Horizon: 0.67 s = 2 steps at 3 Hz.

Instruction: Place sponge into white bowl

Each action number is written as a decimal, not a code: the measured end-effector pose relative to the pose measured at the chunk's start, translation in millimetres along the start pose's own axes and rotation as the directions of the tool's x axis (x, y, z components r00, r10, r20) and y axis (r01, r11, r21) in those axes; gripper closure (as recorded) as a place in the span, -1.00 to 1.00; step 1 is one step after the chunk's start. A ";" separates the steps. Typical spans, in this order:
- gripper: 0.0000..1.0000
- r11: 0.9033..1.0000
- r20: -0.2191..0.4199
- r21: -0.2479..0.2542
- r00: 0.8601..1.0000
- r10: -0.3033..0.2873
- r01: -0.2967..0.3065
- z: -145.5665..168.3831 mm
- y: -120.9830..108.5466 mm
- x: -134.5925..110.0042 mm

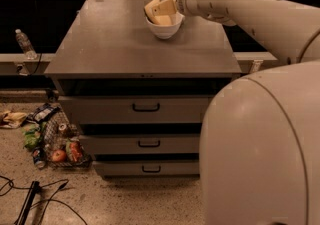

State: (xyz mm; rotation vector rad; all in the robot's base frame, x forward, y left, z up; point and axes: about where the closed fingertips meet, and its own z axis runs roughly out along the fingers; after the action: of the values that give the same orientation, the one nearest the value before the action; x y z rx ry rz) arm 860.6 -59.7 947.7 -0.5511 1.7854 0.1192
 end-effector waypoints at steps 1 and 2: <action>-1.00 1.000 0.034 0.002 0.999 0.007 -0.007 -13.2 -2.6 -4.2; -1.00 1.000 0.115 0.006 0.993 0.005 -0.006 -86.4 -8.6 -21.7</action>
Offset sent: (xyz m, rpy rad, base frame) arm -0.1353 -0.0581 0.0831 0.0890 -0.1676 0.0324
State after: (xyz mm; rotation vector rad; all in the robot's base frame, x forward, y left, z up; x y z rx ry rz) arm 791.6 -91.8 994.8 -0.5247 1.6747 0.1461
